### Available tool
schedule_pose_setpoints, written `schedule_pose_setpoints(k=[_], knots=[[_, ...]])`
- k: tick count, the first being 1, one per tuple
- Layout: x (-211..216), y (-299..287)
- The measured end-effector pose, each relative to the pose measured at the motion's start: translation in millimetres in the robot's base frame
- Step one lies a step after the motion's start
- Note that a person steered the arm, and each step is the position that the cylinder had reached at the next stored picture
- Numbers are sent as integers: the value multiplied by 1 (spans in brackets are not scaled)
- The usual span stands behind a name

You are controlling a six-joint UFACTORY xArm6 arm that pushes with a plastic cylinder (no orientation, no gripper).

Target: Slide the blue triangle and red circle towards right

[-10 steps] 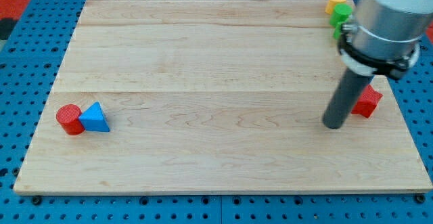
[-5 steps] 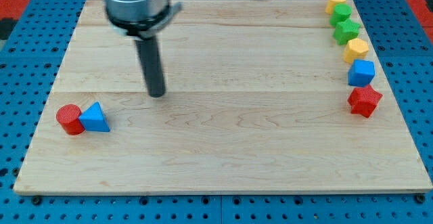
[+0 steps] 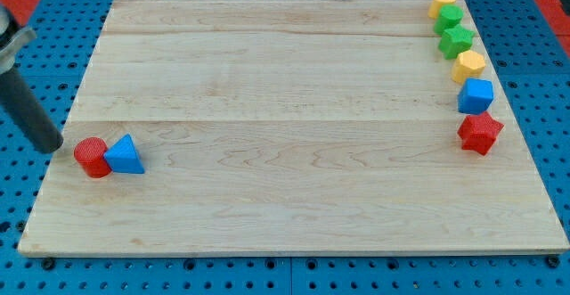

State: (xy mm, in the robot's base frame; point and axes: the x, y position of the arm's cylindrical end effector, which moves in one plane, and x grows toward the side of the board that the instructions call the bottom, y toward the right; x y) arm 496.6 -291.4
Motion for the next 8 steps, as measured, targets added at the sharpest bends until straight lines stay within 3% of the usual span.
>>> schedule_pose_setpoints(k=[2, 8], knots=[[16, 6], [3, 222]])
